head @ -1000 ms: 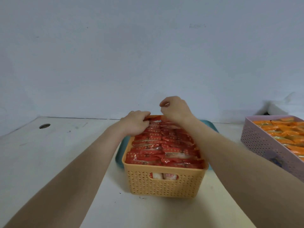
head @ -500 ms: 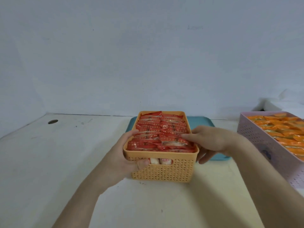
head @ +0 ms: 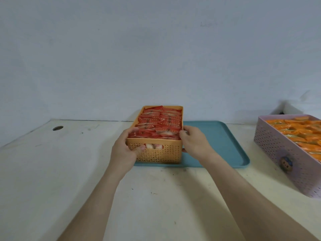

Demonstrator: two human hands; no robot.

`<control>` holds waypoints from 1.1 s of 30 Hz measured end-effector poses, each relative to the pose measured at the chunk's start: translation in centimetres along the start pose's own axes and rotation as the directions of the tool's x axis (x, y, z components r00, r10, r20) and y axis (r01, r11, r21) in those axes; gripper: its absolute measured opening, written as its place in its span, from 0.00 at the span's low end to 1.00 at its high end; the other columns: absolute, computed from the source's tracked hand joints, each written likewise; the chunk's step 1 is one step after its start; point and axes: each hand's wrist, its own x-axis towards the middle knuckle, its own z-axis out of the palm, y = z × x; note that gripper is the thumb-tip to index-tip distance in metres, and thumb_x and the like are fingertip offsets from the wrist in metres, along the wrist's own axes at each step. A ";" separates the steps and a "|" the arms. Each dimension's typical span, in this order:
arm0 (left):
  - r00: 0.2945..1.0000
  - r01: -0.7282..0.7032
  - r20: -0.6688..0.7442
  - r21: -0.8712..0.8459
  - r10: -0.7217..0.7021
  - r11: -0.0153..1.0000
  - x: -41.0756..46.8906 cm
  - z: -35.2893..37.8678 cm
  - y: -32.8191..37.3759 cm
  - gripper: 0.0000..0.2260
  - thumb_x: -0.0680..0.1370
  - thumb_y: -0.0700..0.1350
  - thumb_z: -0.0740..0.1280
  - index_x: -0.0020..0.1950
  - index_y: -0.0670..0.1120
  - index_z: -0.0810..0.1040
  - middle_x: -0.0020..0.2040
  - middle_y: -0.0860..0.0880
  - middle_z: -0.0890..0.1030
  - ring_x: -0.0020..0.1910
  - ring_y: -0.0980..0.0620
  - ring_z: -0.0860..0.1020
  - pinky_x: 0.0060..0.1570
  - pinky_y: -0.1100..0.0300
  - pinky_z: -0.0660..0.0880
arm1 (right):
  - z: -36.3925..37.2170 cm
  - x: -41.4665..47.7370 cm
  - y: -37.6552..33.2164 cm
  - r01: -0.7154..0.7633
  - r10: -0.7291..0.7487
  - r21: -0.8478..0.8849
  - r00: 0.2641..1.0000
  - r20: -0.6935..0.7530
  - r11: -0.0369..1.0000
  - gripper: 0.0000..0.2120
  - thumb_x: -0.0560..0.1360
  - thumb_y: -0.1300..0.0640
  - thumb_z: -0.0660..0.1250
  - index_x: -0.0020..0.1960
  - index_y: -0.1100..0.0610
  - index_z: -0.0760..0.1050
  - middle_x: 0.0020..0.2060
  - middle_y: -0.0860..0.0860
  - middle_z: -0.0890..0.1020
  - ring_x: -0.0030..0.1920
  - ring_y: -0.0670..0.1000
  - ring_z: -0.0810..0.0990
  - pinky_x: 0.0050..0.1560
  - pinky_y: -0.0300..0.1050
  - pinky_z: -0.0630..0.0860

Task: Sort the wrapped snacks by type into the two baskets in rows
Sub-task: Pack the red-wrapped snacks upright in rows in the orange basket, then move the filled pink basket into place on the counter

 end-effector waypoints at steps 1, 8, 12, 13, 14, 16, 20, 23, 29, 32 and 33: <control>1.000 -0.019 0.003 0.015 0.019 1.000 0.0 0.2 -0.5 0.25 0.73 0.35 0.73 0.61 0.59 0.73 0.58 0.54 0.79 0.56 0.54 0.79 0.47 0.63 0.77 | 0.4 0.1 0.3 0.010 -0.010 0.007 1.000 -0.003 1.000 0.15 0.81 0.55 0.53 0.49 0.59 0.77 0.45 0.55 0.83 0.49 0.57 0.81 0.54 0.61 0.78; 0.996 -0.029 -0.078 0.234 0.049 0.972 0.0 0.6 -0.8 0.28 0.75 0.40 0.71 0.72 0.50 0.66 0.65 0.52 0.74 0.62 0.53 0.72 0.62 0.59 0.68 | -0.1 -0.9 0.3 -0.039 0.008 0.223 0.991 0.137 0.974 0.17 0.84 0.50 0.52 0.64 0.55 0.74 0.55 0.48 0.80 0.58 0.51 0.77 0.62 0.50 0.75; 0.958 -0.160 -0.121 0.524 0.259 0.836 -1.3 1.2 0.8 0.30 0.72 0.38 0.71 0.73 0.43 0.66 0.75 0.42 0.63 0.74 0.44 0.60 0.73 0.49 0.59 | -2.5 -2.0 1.1 0.031 -0.027 -0.204 0.999 0.024 0.978 0.27 0.81 0.52 0.58 0.77 0.58 0.57 0.73 0.54 0.67 0.70 0.53 0.68 0.70 0.48 0.63; 0.921 -0.263 -0.099 0.557 0.377 0.788 -1.9 1.6 1.7 0.28 0.72 0.36 0.70 0.71 0.43 0.68 0.74 0.43 0.65 0.73 0.44 0.61 0.72 0.49 0.61 | -3.6 -2.4 1.3 0.051 -0.058 -0.317 0.998 -0.014 0.947 0.27 0.80 0.54 0.59 0.77 0.56 0.58 0.72 0.55 0.68 0.70 0.54 0.69 0.69 0.48 0.65; 0.882 -0.358 -0.061 0.559 0.468 0.748 -2.6 2.3 2.8 0.24 0.71 0.36 0.68 0.68 0.43 0.72 0.71 0.44 0.69 0.70 0.45 0.65 0.70 0.50 0.64 | -4.8 -2.9 1.5 0.065 -0.091 -0.402 0.995 -0.046 0.913 0.26 0.79 0.55 0.60 0.75 0.55 0.60 0.70 0.55 0.70 0.68 0.54 0.70 0.66 0.48 0.66; 0.861 -0.477 0.077 0.470 0.503 0.743 -3.8 4.2 4.6 0.15 0.72 0.38 0.65 0.58 0.46 0.80 0.60 0.49 0.78 0.61 0.51 0.74 0.63 0.55 0.71 | -6.8 -3.6 1.7 0.084 -0.142 -0.492 0.986 -0.083 0.867 0.25 0.77 0.57 0.61 0.73 0.54 0.63 0.65 0.56 0.74 0.65 0.55 0.72 0.61 0.46 0.67; 0.855 -0.418 0.440 0.272 0.275 0.867 -6.7 11.5 8.3 0.12 0.75 0.44 0.61 0.49 0.50 0.85 0.47 0.55 0.85 0.47 0.57 0.81 0.51 0.58 0.76 | -11.3 -6.5 3.1 0.101 -0.225 -0.464 0.949 -0.222 0.880 0.26 0.74 0.63 0.61 0.71 0.53 0.63 0.56 0.56 0.78 0.56 0.57 0.76 0.53 0.48 0.71; 0.847 -0.301 0.505 0.201 0.165 0.932 -7.8 17.4 10.2 0.11 0.78 0.44 0.62 0.53 0.49 0.84 0.49 0.51 0.86 0.50 0.52 0.81 0.54 0.58 0.76 | -14.3 -8.2 5.3 0.114 -0.359 -0.558 0.864 -0.353 0.822 0.25 0.72 0.65 0.62 0.68 0.56 0.68 0.53 0.58 0.79 0.53 0.60 0.77 0.50 0.53 0.74; 0.799 0.063 0.596 0.049 -0.080 0.997 -9.3 26.4 14.4 0.24 0.76 0.60 0.61 0.67 0.49 0.72 0.62 0.51 0.77 0.49 0.50 0.78 0.50 0.46 0.81 | -22.1 -10.3 10.0 -0.242 -0.281 -0.583 0.695 -0.662 0.775 0.22 0.74 0.55 0.61 0.67 0.55 0.71 0.66 0.57 0.74 0.71 0.61 0.64 0.63 0.61 0.63; 0.725 0.179 0.668 0.051 -0.166 0.983 -10.2 29.8 15.0 0.34 0.65 0.68 0.60 0.68 0.55 0.67 0.65 0.52 0.76 0.59 0.45 0.77 0.55 0.41 0.78 | -25.7 -11.4 12.6 -0.404 -0.057 -0.405 0.647 -0.760 0.820 0.26 0.76 0.53 0.59 0.74 0.52 0.61 0.69 0.57 0.69 0.70 0.62 0.64 0.63 0.63 0.63; 0.725 0.220 0.663 0.030 -0.184 0.975 -10.3 30.4 14.9 0.32 0.65 0.66 0.60 0.66 0.56 0.68 0.63 0.51 0.78 0.57 0.43 0.79 0.52 0.40 0.79 | -26.2 -11.6 12.9 -0.407 -0.017 -0.351 0.633 -0.774 0.843 0.26 0.77 0.54 0.58 0.74 0.53 0.60 0.67 0.58 0.70 0.67 0.63 0.68 0.61 0.63 0.64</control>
